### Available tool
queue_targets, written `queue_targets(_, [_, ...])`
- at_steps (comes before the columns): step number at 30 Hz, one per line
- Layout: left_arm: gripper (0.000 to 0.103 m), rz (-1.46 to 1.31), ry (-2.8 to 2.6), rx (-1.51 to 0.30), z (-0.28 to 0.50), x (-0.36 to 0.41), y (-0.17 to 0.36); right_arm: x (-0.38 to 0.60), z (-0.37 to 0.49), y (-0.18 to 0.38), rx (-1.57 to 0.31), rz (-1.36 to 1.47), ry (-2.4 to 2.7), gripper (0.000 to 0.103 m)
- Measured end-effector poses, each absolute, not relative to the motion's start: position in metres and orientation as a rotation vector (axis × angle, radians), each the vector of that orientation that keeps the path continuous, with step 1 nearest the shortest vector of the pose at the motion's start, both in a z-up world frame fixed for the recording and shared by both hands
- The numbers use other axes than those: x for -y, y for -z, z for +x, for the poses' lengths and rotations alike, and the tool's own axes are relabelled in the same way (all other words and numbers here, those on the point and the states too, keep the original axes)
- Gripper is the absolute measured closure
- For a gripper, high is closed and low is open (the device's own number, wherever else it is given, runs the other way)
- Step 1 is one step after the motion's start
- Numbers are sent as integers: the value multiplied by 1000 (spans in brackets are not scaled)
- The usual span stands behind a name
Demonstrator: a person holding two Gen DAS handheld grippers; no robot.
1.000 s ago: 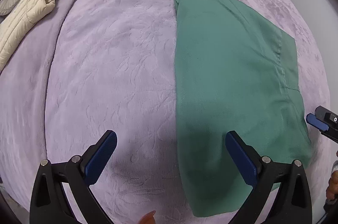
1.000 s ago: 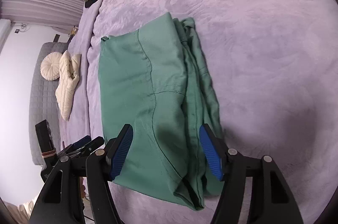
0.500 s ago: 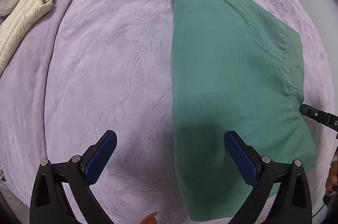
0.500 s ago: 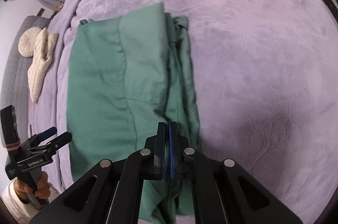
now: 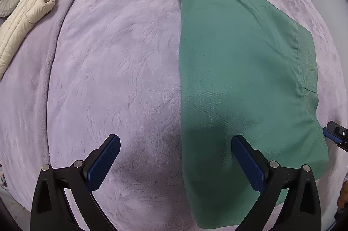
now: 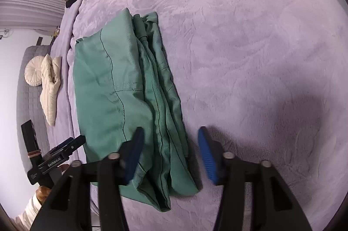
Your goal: Fold small clothes
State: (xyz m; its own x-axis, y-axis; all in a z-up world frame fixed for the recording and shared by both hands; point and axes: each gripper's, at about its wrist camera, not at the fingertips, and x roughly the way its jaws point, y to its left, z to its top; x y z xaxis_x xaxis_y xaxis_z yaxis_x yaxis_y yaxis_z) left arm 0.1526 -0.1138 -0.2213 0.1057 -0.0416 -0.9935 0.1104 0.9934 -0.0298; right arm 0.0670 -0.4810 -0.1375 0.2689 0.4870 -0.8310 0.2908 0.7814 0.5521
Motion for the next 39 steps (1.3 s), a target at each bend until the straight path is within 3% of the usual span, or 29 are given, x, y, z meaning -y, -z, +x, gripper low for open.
queue_targets(3, [0,33,144,-1477,154,113,224,479,64,137,-1326,711,-163,37])
queue_targets(6, [0,-60,204,-1490,158,106,225,476,66,135,-1308,702,-195,24])
queue_targets(11, [0,-192,278,-1467,176,92,226,474,78,136,-1303,676,-279,24])
queue_targets(20, [0,-335,490,-1533,198,112,274,468,117,179,-1361,732,-460,23])
queue_targets(29, [0,-268,457,-1504,201,143,278,444,154,197,-1329,830,-599,21])
queue_targets(31, [3,-249,445,-1495,199,146,276,442,155,199,-1335,850,-583,27])
queue_targets(33, [13,-231,430,-1480,197,146,270,439,155,203,-1377,848,-556,68])
queue_targets(34, [16,-222,429,-1469,195,148,265,438,155,203,-1371,874,-550,69])
queue_targets(36, [33,-217,437,-1451,190,143,255,437,152,195,-1344,908,-571,79])
queue_targets(39, [48,-229,436,-1452,188,135,239,428,147,176,-1306,943,-608,80])
